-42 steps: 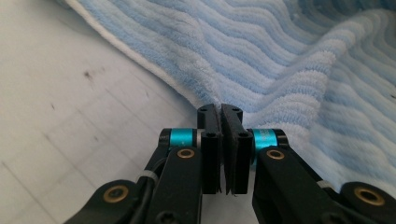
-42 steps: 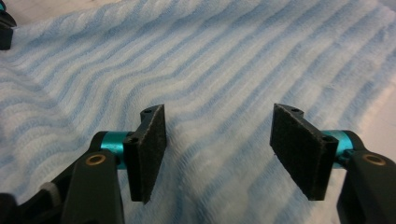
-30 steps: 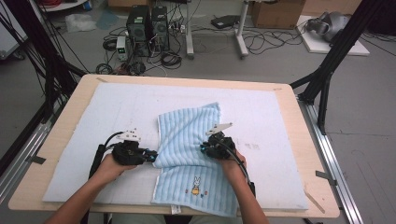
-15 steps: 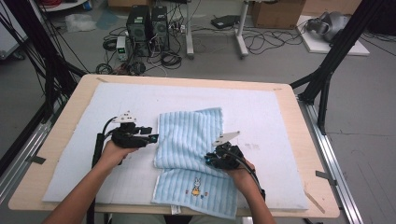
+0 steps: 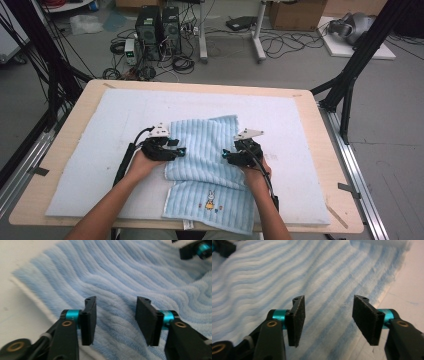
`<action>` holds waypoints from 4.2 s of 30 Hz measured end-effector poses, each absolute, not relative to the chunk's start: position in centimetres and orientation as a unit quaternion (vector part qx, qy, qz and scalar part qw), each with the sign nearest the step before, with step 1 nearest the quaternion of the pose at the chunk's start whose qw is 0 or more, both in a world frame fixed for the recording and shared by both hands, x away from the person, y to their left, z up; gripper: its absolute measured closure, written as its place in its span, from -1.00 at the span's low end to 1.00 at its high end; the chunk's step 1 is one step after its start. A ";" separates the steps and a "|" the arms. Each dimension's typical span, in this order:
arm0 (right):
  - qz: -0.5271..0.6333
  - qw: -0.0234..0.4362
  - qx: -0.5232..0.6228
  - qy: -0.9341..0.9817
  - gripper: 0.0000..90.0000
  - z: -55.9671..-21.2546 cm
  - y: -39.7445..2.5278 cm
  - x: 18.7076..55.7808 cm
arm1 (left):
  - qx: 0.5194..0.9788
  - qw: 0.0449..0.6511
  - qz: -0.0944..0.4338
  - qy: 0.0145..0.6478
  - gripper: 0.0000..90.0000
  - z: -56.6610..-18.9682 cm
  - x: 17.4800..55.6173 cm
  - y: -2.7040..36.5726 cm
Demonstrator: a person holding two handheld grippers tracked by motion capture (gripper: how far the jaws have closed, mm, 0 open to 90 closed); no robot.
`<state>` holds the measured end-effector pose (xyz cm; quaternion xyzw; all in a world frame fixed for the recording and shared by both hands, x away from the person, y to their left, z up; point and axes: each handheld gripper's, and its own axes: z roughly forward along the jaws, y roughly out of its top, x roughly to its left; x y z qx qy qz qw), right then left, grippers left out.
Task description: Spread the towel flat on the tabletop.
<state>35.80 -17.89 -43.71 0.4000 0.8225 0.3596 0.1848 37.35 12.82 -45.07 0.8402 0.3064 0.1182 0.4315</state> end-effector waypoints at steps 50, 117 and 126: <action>0.387 0.146 0.376 0.829 0.10 -42.4 -20.2 32.4 | 0.798 0.384 0.228 0.404 0.92 -45.0 41.8 13.0; 0.346 0.174 0.487 0.783 -0.03 -42.4 -21.9 43.0 | 0.797 0.412 0.150 0.416 0.10 -44.9 42.5 12.3; 0.373 0.175 0.478 0.776 -0.17 -42.6 -23.4 40.5 | 0.792 0.394 0.205 0.419 0.92 -45.0 42.8 12.2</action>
